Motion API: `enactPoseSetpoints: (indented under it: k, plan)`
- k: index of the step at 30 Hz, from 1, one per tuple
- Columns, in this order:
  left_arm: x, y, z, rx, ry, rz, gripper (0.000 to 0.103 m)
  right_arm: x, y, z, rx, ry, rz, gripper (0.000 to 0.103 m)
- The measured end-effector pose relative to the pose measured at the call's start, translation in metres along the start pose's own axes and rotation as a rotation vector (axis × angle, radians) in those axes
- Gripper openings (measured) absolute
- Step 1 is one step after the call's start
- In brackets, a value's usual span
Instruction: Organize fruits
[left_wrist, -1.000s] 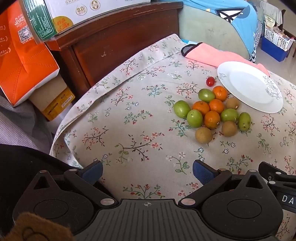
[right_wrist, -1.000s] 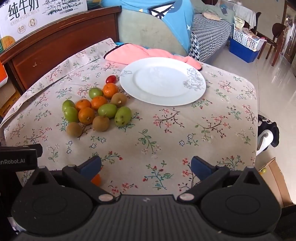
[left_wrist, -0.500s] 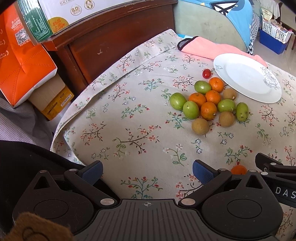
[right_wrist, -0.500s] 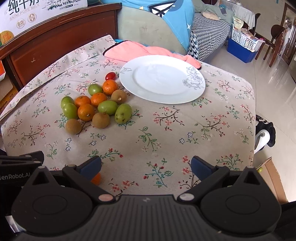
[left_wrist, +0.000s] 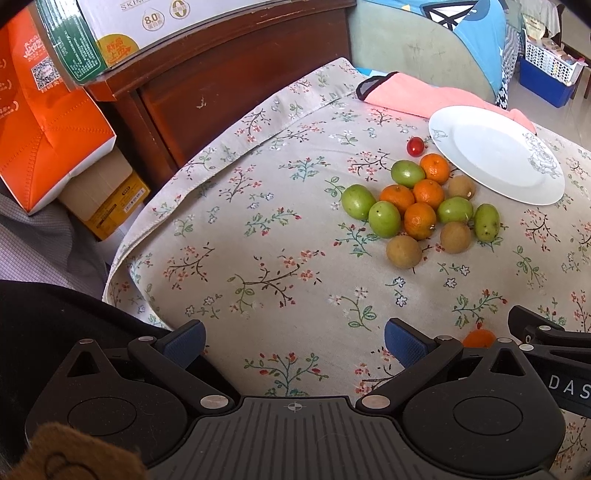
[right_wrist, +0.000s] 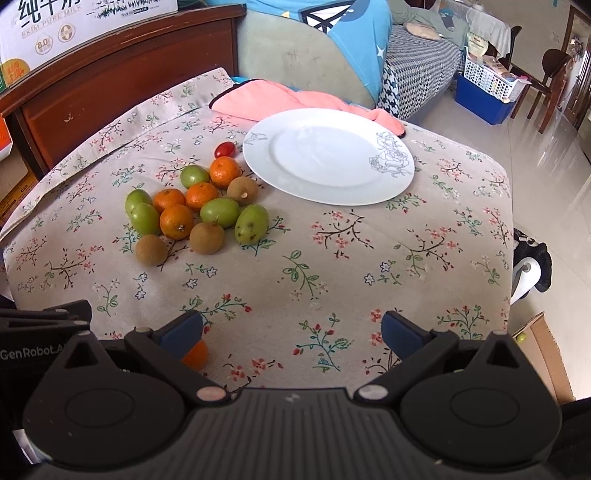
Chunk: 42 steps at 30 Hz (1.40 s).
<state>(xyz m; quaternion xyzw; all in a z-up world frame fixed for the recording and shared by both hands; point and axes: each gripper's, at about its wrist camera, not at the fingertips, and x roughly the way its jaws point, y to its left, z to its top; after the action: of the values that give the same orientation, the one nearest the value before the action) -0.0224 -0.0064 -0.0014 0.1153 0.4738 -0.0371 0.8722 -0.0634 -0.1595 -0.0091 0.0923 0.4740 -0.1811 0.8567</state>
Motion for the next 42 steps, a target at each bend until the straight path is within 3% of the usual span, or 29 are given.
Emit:
enactPoseSetpoints:
  k: [24, 34, 42]
  plan:
    - [0.002, -0.001, -0.002, -0.002, 0.001, 0.006, 0.103, -0.003, 0.003, -0.004, 0.009, -0.042, 0.006, 0.102]
    - [0.006, -0.002, -0.006, 0.007, -0.011, -0.031, 0.103, -0.006, -0.01, -0.009, 0.052, -0.039, 0.055, 0.1]
    - [0.013, 0.019, 0.0, -0.071, -0.022, -0.08, 0.103, -0.01, -0.009, -0.024, 0.054, -0.015, 0.122, 0.095]
